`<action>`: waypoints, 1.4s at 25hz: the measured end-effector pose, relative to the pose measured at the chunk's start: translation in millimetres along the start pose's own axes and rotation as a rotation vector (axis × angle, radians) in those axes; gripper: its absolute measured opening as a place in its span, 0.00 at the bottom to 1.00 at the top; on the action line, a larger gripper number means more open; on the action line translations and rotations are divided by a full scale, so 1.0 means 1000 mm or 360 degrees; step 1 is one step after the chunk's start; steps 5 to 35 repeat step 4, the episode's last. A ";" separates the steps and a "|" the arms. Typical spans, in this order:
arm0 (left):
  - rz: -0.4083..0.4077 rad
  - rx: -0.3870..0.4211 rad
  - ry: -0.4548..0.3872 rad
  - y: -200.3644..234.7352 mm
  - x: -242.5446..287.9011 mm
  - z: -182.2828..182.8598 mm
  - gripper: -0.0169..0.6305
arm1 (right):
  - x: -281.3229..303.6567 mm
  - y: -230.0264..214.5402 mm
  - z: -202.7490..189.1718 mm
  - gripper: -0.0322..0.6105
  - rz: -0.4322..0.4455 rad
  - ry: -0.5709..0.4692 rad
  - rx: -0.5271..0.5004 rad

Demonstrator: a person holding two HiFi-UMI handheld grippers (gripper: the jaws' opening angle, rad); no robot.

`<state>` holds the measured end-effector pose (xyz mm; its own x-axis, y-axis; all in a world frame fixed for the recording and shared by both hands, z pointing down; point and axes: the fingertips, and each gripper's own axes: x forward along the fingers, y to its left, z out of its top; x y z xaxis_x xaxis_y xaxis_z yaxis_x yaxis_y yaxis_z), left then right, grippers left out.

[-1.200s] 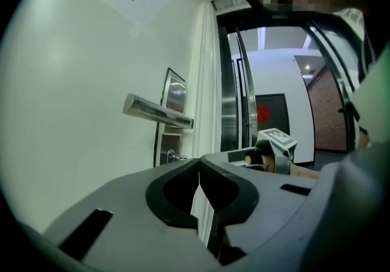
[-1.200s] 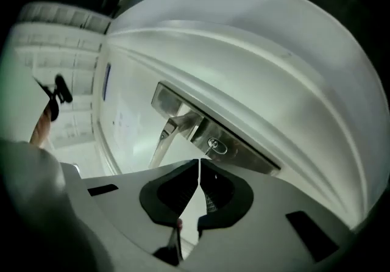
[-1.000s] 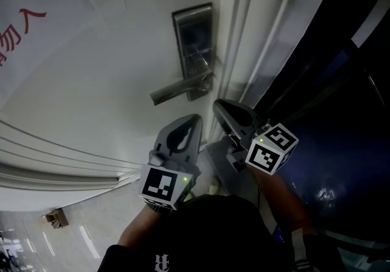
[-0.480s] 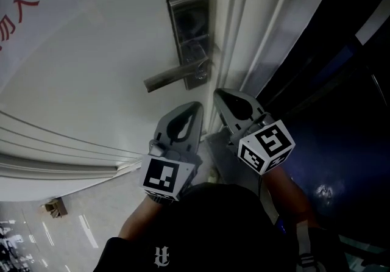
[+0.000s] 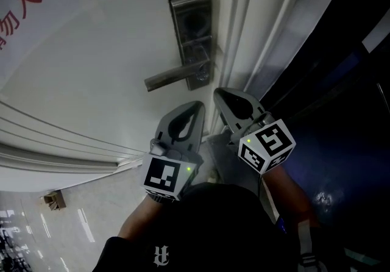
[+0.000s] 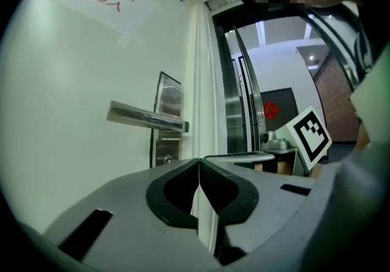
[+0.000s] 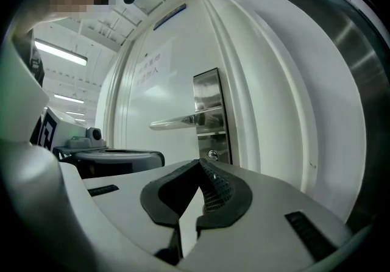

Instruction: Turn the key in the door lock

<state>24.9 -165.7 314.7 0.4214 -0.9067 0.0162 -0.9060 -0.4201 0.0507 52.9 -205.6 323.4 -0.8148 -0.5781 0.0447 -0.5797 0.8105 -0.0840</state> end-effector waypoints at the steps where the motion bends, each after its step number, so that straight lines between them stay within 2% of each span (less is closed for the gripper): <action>1: 0.0002 -0.0002 0.0000 -0.001 0.000 0.000 0.04 | 0.000 -0.001 0.000 0.07 0.0001 0.0001 0.0000; 35: 0.0007 -0.0009 0.0000 -0.002 0.001 0.000 0.04 | -0.001 -0.002 0.002 0.07 0.0006 0.0004 -0.0005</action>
